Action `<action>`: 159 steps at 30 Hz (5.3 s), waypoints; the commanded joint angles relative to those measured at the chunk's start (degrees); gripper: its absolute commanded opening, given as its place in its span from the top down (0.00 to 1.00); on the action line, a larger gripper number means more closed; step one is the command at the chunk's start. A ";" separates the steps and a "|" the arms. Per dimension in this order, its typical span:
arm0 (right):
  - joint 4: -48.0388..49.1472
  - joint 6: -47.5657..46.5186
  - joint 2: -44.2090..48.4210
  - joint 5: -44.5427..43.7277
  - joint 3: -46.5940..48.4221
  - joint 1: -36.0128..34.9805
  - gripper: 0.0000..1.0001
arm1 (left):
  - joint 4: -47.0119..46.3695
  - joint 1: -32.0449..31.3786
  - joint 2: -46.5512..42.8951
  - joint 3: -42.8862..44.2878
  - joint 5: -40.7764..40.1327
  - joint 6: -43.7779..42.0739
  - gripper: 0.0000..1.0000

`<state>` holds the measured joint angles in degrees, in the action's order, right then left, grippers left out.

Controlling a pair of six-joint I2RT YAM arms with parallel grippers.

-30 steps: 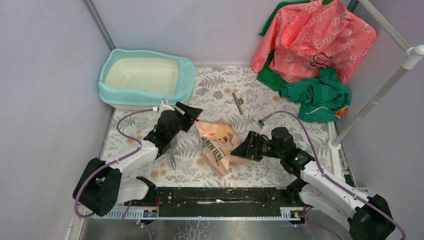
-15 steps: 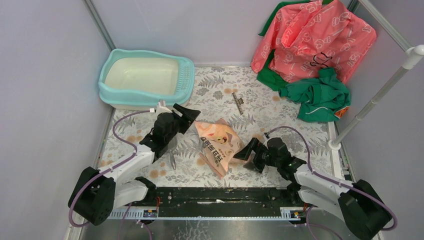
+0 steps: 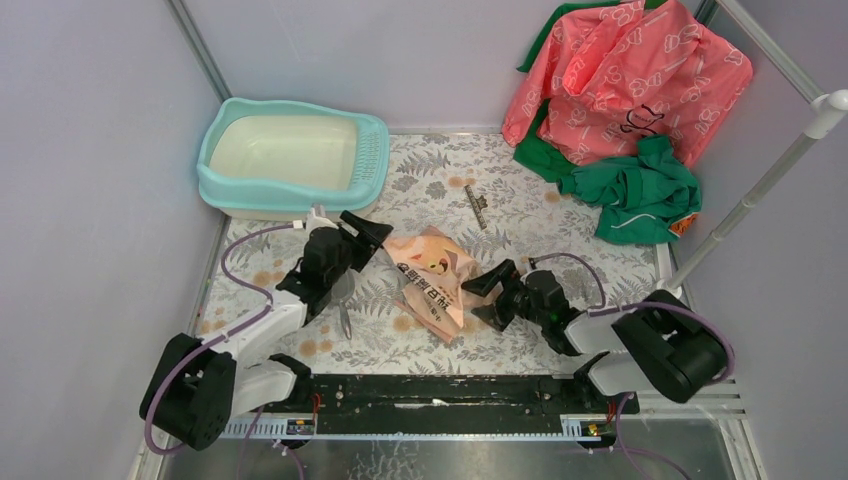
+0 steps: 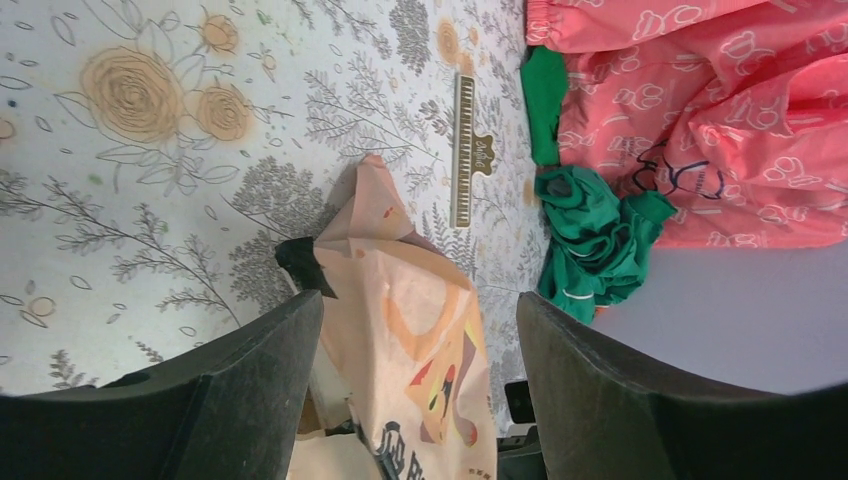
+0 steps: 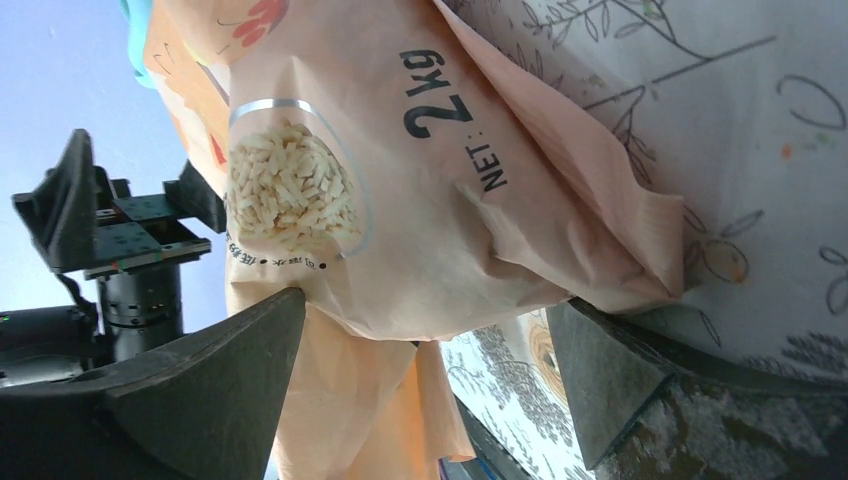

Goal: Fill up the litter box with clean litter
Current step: Open the cat litter bag at the center of the board.

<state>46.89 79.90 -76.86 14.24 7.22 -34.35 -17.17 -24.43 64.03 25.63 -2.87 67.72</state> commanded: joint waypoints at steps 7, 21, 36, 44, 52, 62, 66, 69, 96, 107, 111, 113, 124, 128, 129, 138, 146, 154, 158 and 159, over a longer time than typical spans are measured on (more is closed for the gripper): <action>16.54 4.00 -12.04 -5.84 2.82 2.71 0.14 | 0.37 1.49 5.70 3.05 1.78 -5.67 0.22; 28.32 2.18 -22.62 0.53 0.86 15.44 0.70 | 5.08 -5.27 20.77 17.41 0.64 -11.65 0.27; 5.98 -12.52 -6.42 5.35 3.35 27.48 0.47 | 2.45 -9.89 33.04 29.65 0.72 -12.43 0.27; -28.44 -30.51 20.82 4.30 7.02 27.41 0.12 | 4.52 -9.93 25.65 24.87 0.00 -12.47 0.24; -43.11 -38.83 40.63 4.38 4.12 27.40 0.06 | 7.95 -9.93 20.47 21.32 -0.02 -11.79 0.18; -35.90 -42.19 34.56 7.03 2.34 25.75 0.11 | 15.20 -9.36 10.92 19.20 -4.70 -13.06 0.02; -31.98 -41.91 32.70 5.35 2.41 20.37 0.12 | 16.62 -8.67 9.79 19.11 -4.59 -13.06 0.01; -30.51 -41.55 31.78 0.70 3.43 13.82 0.12 | 17.08 -8.42 9.26 18.83 -4.59 -13.27 0.01; -42.83 -32.20 42.72 -2.43 15.33 4.12 0.89 | 21.90 -7.39 0.88 15.20 -4.15 -15.47 0.01; -30.74 -15.64 39.90 3.57 9.21 4.20 0.93 | 17.47 -7.55 0.45 10.11 -0.22 -7.63 0.01; -23.77 -9.94 39.95 4.80 5.21 4.22 0.97 | 12.65 -7.56 1.98 7.16 -0.85 -3.62 0.01; -23.51 -9.05 40.39 5.06 4.88 4.20 0.98 | 10.43 -7.57 3.21 6.40 -0.72 -1.74 0.01; -18.99 -2.29 43.24 5.90 0.14 5.06 1.00 | -10.38 -7.82 13.07 3.27 1.29 9.14 0.01; -17.11 -0.85 43.02 6.29 -0.81 5.26 1.00 | -12.83 -8.45 16.47 3.55 0.07 11.03 0.01; -16.93 -0.66 43.07 6.31 -0.93 5.26 1.00 | -13.04 -8.60 16.94 3.38 -0.76 11.62 0.01; -16.38 0.82 44.25 6.86 -1.55 5.60 1.00 | -24.79 -9.58 20.13 -1.33 -4.63 17.45 0.01; -16.23 1.12 44.49 7.74 -2.25 6.13 1.00 | -29.55 -10.48 20.89 -2.41 -6.69 19.21 0.01; -16.93 1.40 45.42 8.40 -2.66 6.41 1.00 | -29.82 -11.33 20.42 -1.71 -9.68 18.51 0.06; -17.69 0.79 45.63 8.60 -2.20 6.51 1.00 | -26.62 -12.23 17.32 -1.98 -12.15 17.71 0.07; -18.33 0.38 45.81 8.55 -1.95 6.50 1.00 | -25.70 -12.39 16.04 -2.04 -12.94 17.38 0.07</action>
<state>25.91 80.62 -32.45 19.75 3.86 -28.03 -42.06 -35.88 84.03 23.73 -10.96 86.39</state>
